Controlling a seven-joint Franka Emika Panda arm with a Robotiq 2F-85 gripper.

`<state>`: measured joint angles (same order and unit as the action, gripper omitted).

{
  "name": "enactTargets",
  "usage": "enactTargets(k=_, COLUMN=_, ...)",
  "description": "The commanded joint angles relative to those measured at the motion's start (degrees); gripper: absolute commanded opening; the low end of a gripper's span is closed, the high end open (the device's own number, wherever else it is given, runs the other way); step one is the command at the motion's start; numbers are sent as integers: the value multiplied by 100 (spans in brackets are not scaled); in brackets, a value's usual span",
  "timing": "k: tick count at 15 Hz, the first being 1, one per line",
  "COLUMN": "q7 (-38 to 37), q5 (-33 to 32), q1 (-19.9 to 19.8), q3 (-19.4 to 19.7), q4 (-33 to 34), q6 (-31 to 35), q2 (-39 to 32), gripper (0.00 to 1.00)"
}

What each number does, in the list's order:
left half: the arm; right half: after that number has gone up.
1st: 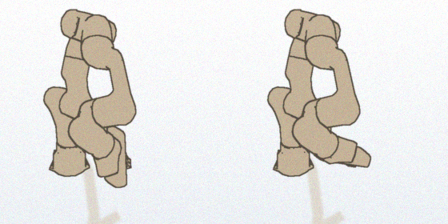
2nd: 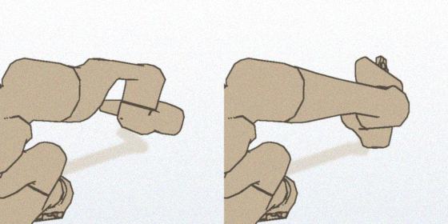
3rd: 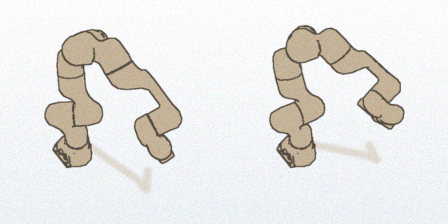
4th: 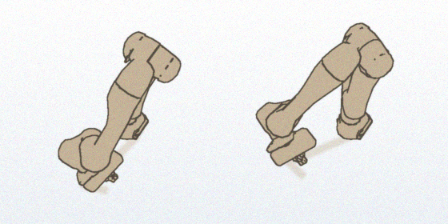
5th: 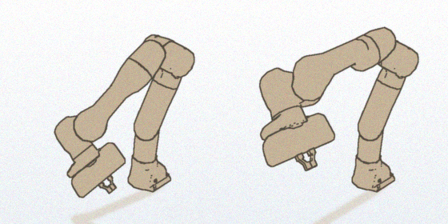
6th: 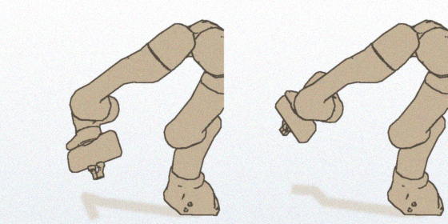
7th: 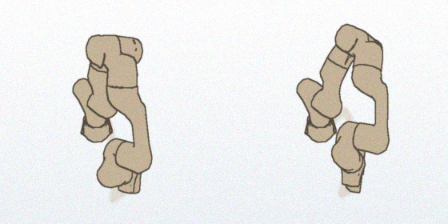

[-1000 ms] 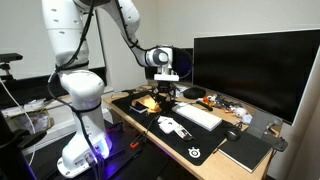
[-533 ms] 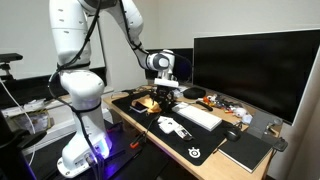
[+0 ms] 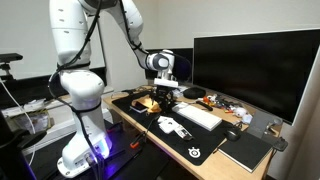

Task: Remove the orange towel from the top of the book, lay the towel flat on the desk

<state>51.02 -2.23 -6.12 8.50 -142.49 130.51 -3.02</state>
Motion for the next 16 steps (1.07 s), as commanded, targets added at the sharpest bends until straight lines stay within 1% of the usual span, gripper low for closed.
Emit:
enactTargets(k=1, q7=389, q5=486, q1=70, q3=-301, q4=-38, q6=231, q2=-98, gripper=100)
enactTargets(k=4, q7=739, q5=808, q1=186, q3=-589, q4=-30, q6=424, q2=-225, gripper=100)
enactTargets(k=7, q7=709, q5=957, q1=244, q3=-770, q4=-44, q6=713, q2=-305, gripper=100)
enactTargets(k=10, q7=838, q5=1442, q1=135, q3=-814, q4=-142, q6=891, q2=-158, gripper=100)
enactTargets(k=13, q7=939, q5=1879, q1=61, q3=-782, q4=-154, q6=853, q2=-56, gripper=100)
enactTargets(k=16, q7=736, q5=1797, q1=55, q3=-713, q4=24, q6=765, q2=-263, gripper=100)
